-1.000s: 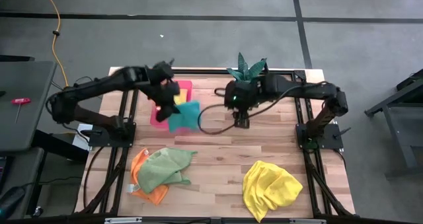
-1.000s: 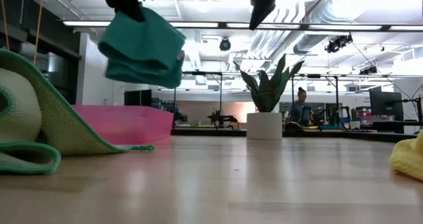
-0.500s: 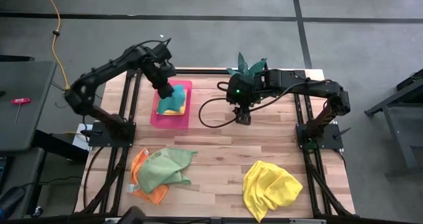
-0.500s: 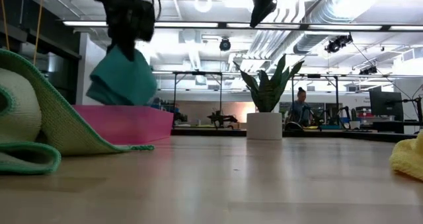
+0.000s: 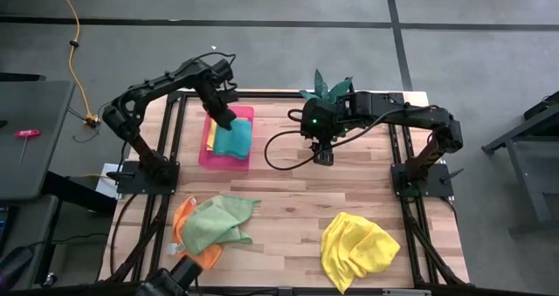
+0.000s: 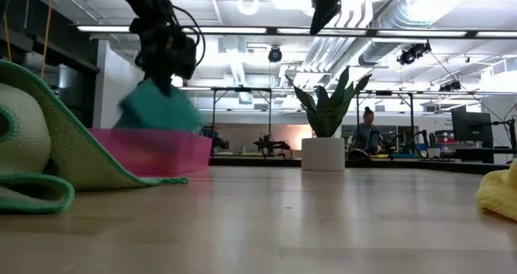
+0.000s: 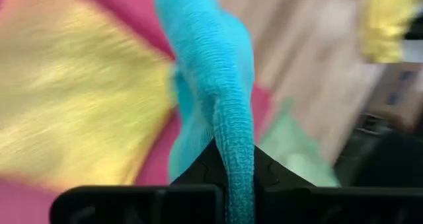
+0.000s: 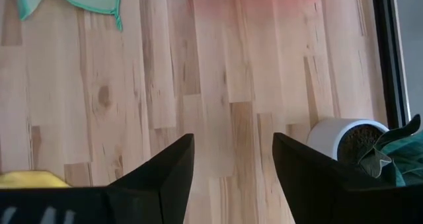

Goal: Fold microfiber towels
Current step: Put the folded blue microfiber towel into the pink bin

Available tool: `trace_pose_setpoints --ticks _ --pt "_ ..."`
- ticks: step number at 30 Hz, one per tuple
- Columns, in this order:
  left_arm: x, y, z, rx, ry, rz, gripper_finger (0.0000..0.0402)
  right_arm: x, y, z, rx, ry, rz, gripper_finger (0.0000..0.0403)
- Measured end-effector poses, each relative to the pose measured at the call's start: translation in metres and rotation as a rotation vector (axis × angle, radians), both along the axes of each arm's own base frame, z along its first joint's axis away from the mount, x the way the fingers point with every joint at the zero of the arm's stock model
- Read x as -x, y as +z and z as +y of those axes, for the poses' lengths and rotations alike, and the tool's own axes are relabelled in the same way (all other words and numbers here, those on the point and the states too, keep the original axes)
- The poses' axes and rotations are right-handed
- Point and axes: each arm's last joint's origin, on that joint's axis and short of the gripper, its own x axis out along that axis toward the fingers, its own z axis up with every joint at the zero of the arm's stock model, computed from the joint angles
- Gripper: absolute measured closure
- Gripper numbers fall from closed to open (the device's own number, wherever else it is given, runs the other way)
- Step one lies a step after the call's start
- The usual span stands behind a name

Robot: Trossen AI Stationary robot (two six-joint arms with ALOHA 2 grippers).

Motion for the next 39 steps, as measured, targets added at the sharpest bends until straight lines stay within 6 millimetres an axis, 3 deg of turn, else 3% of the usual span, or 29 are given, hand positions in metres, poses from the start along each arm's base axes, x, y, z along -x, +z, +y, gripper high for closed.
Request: trace_pose_setpoints --ticks 5,11,19,25,33,39 --pt "0.007 -0.013 0.004 -0.060 0.032 0.109 0.0401 0.000 0.000 0.000 -0.001 -0.003 -0.001 0.0206" --pt "0.007 -0.026 0.011 -0.116 0.098 0.113 0.0401 -0.001 0.000 0.000 -0.012 -0.027 -0.007 0.0206" --pt "0.012 -0.029 0.016 -0.275 0.130 0.313 0.0401 -0.001 0.000 0.000 -0.021 -0.048 -0.015 0.0206" --pt "0.011 -0.029 0.016 -0.279 0.124 0.310 0.0398 -0.003 0.001 0.000 -0.021 -0.051 -0.034 0.0206" --pt "0.009 -0.029 0.016 -0.318 0.103 0.320 0.0363 -0.004 0.001 0.000 -0.020 -0.051 -0.049 0.0206" --pt "0.011 -0.029 0.018 -0.377 0.107 0.391 0.0304 -0.004 0.002 0.000 -0.020 -0.051 -0.051 0.0206"
